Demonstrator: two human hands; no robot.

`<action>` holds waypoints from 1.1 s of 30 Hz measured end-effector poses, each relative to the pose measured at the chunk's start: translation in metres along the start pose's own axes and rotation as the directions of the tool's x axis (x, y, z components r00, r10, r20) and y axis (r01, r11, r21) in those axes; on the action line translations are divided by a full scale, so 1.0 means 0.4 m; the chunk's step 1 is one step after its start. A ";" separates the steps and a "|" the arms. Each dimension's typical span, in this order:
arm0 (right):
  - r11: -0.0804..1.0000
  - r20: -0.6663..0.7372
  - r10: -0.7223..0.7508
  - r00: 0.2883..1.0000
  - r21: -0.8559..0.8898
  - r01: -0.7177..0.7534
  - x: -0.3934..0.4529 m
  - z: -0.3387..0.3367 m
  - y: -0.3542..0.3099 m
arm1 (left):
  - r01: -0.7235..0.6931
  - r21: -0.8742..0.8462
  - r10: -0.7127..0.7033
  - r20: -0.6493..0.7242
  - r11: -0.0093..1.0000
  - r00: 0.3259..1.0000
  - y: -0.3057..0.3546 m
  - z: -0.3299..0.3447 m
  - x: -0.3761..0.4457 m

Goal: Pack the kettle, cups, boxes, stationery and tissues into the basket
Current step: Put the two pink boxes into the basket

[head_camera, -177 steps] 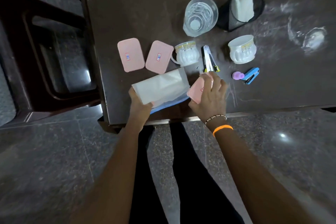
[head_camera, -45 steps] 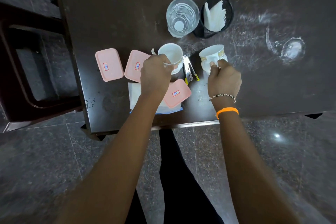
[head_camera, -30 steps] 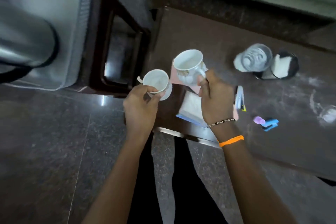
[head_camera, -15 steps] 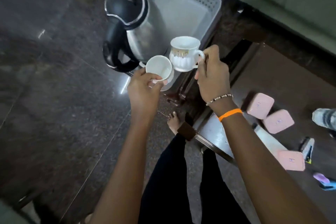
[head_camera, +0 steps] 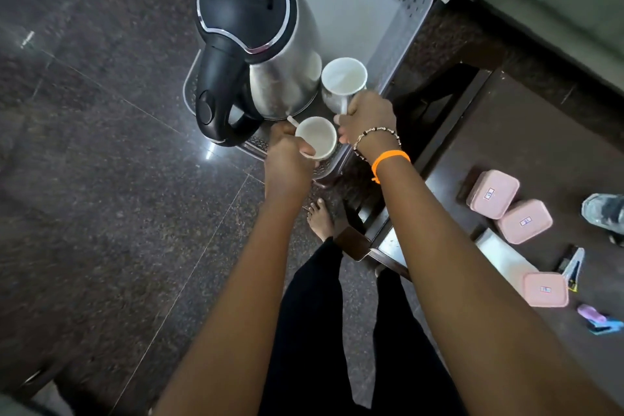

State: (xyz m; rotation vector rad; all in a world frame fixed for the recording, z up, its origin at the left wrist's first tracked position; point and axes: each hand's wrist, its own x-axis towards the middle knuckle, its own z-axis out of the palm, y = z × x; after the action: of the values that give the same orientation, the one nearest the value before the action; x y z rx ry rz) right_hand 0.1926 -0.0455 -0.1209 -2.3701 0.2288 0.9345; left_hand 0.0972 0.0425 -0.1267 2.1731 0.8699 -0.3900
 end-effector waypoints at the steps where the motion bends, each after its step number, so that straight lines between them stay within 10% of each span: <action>1: 0.998 -0.019 -0.012 1.000 -0.059 0.011 -0.003 0.002 0.003 | -0.013 0.030 0.012 0.007 0.999 1.000 0.002 -0.001 -0.004; 10: 0.987 -0.131 -0.128 0.983 0.076 0.138 -0.082 -0.038 0.067 | -0.176 -0.090 0.165 -0.125 0.980 0.978 0.084 -0.015 -0.092; 19: 0.939 -0.157 0.151 0.976 0.333 -0.092 -0.211 -0.184 0.484 | -0.299 -0.063 0.305 0.254 0.952 0.918 0.173 0.213 -0.263; 27: 0.688 -0.209 0.616 0.760 0.613 -0.389 -0.169 -0.213 0.892 | 0.411 -0.192 -0.201 0.645 0.891 0.737 0.234 0.547 -0.312; 33: 0.604 -0.026 0.635 0.772 0.640 -0.475 -0.078 -0.207 0.989 | 0.478 -0.177 -0.324 0.533 0.860 0.781 0.263 0.704 -0.266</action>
State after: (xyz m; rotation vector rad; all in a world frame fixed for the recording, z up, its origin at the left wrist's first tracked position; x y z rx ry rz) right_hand 0.0770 -0.4184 -0.2293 -1.7911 1.2579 0.6553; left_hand 0.0920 -0.2665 -0.2054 1.4834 1.0225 -0.9150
